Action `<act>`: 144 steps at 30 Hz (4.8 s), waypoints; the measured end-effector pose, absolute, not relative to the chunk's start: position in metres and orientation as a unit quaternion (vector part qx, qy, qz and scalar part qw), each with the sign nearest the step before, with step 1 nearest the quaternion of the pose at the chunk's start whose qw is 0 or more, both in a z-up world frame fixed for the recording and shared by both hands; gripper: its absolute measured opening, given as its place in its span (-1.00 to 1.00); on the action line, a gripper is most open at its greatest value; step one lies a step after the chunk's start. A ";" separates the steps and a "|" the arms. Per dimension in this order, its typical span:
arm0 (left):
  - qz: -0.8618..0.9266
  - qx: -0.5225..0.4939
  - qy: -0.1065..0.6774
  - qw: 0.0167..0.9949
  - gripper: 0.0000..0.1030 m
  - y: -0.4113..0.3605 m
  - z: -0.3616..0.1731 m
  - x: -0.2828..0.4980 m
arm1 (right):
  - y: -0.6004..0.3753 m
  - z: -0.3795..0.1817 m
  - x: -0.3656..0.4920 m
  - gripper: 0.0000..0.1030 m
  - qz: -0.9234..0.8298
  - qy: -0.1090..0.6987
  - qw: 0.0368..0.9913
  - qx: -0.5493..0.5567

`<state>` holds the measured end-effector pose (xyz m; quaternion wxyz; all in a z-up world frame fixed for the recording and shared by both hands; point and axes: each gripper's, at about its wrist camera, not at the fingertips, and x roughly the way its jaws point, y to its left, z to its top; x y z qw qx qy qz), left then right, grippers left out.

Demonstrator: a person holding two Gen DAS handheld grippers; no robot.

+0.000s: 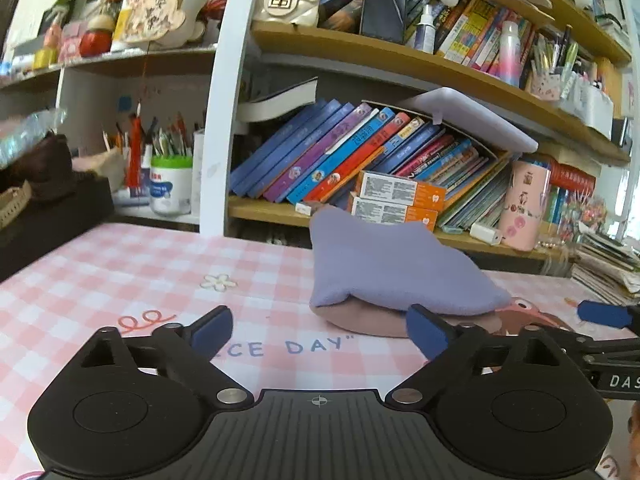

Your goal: Fold clothes

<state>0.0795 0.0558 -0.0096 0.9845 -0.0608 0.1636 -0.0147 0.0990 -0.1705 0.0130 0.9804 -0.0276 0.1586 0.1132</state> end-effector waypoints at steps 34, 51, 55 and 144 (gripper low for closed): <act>-0.001 0.029 0.184 0.982 1.00 0.031 -0.008 0.066 | -0.167 0.011 0.082 1.00 0.080 0.180 0.980 -0.029; 0.003 0.015 0.196 0.980 1.00 0.034 -0.010 0.069 | -0.167 0.011 0.085 1.00 0.085 0.187 0.978 -0.026; 0.001 0.017 0.196 0.980 1.00 0.034 -0.010 0.069 | -0.168 0.011 0.084 1.00 0.086 0.187 0.978 -0.026; 0.004 0.015 0.212 0.977 1.00 0.035 -0.012 0.074 | -0.166 0.009 0.088 1.00 0.091 0.197 0.976 -0.032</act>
